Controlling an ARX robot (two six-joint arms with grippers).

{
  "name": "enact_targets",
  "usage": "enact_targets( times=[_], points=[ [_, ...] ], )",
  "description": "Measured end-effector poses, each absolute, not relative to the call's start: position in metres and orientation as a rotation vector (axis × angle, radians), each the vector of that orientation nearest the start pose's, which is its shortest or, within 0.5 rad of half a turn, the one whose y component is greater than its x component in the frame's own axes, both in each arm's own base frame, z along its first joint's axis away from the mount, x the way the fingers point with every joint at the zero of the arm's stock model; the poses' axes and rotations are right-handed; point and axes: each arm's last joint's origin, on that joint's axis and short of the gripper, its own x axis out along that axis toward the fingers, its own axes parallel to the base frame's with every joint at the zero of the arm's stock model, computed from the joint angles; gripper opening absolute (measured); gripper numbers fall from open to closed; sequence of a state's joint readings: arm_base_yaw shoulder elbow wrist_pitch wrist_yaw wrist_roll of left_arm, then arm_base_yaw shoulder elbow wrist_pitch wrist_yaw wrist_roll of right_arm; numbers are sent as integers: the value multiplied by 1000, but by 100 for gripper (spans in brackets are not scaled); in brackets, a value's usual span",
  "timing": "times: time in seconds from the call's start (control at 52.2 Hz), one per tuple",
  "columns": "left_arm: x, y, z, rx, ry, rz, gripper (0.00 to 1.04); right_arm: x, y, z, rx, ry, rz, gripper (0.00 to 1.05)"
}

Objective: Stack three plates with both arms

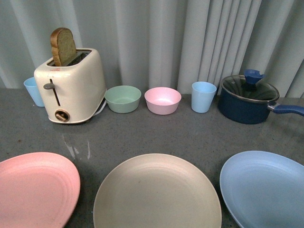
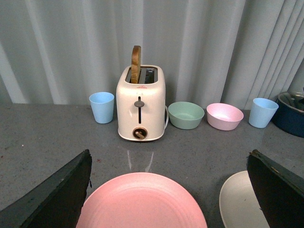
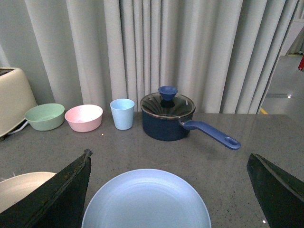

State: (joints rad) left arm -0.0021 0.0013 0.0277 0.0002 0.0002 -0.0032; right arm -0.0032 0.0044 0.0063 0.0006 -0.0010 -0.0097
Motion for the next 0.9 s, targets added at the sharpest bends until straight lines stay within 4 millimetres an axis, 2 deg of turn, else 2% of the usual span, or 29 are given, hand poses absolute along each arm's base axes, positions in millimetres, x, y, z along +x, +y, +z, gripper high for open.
enact_targets(
  times=[0.689, 0.747, 0.785, 0.9],
  points=[
    [96, 0, 173, -8, -24, -2, 98, 98, 0, 165, -10, -2, -2, 97],
    [100, 2, 171, -138, 216, -3, 98, 98, 0, 165, -10, -2, -2, 97],
    [107, 5, 173, -193, 295, 6, 98, 98, 0, 165, -10, -2, -1, 97],
    [134, 19, 185, -242, 325, -8, 98, 98, 0, 165, -10, -2, -2, 97]
  ],
)
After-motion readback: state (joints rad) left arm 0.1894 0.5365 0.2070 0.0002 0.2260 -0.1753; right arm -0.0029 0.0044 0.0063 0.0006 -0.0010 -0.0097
